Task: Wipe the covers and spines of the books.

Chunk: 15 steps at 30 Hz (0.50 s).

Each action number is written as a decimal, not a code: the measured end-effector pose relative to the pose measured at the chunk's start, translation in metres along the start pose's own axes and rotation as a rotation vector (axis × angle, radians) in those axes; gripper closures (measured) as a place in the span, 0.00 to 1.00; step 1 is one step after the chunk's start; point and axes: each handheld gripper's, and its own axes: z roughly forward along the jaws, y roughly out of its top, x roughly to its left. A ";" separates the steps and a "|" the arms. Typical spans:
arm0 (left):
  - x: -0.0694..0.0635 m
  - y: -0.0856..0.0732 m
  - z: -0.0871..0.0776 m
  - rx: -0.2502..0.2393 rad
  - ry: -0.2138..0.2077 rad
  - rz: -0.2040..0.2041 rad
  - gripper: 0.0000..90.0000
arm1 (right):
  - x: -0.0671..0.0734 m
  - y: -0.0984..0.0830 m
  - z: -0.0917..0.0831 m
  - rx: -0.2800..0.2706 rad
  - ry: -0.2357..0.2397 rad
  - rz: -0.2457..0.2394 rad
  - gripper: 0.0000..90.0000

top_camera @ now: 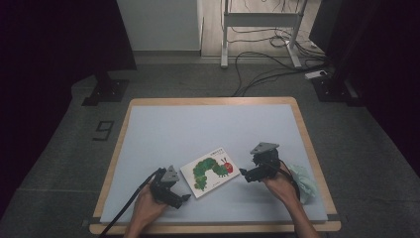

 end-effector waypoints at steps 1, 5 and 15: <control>0.000 0.001 0.001 0.000 -0.004 0.003 0.00 | 0.001 0.001 0.002 0.001 0.003 -0.005 0.00; -0.002 0.005 0.004 0.000 -0.009 0.011 0.00 | 0.004 0.005 0.012 0.003 0.023 -0.013 0.00; -0.004 0.010 0.008 0.000 -0.018 0.019 0.00 | 0.016 0.016 0.037 0.022 0.084 -0.038 0.00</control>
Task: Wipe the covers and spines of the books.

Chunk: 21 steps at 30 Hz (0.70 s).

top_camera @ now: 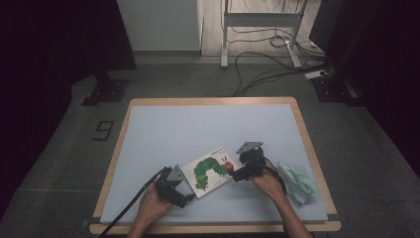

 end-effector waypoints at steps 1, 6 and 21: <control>0.000 0.000 0.000 0.000 -0.001 0.000 0.00 | 0.001 0.001 0.003 0.001 0.003 -0.005 0.00; 0.000 0.000 0.000 -0.001 -0.002 -0.002 0.00 | 0.004 0.007 0.016 0.008 0.043 -0.010 0.00; 0.000 0.000 0.000 -0.001 -0.004 -0.002 0.00 | 0.006 0.021 0.047 0.008 0.151 0.039 0.00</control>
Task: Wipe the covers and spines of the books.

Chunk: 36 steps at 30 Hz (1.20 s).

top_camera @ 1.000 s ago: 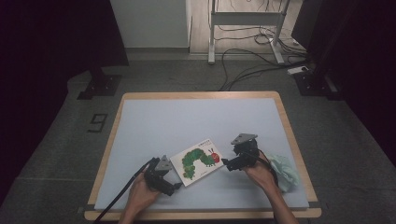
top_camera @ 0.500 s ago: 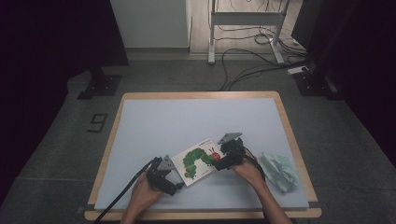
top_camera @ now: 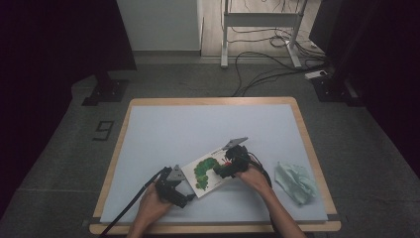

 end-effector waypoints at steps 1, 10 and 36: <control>0.000 0.000 0.000 0.000 0.000 0.000 0.00 | -0.001 0.000 0.001 -0.001 0.013 0.009 0.00; 0.000 0.000 0.000 0.000 0.000 0.000 0.00 | 0.000 0.002 0.001 -0.010 0.025 0.054 0.00; 0.000 0.000 0.000 0.002 0.000 0.001 0.00 | 0.019 0.007 -0.023 -0.015 0.078 0.049 0.08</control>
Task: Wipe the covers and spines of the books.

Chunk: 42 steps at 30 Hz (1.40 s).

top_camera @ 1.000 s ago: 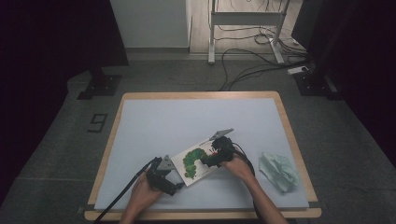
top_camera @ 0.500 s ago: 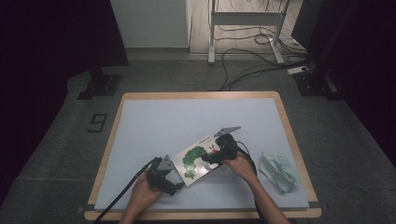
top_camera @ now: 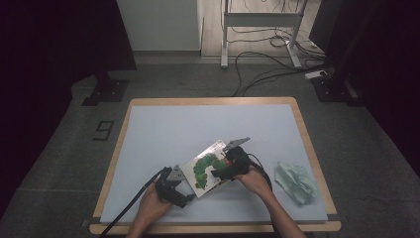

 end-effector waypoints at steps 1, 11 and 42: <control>0.000 0.000 0.000 0.000 0.000 0.000 0.00 | -0.002 0.001 0.000 0.005 0.001 0.002 0.08; 0.000 0.000 0.000 0.000 -0.001 -0.001 0.00 | -0.018 0.008 -0.002 0.047 0.026 -0.024 0.14; -0.001 0.001 0.000 0.007 0.008 -0.017 0.00 | -0.031 0.013 -0.028 0.042 0.072 -0.109 0.60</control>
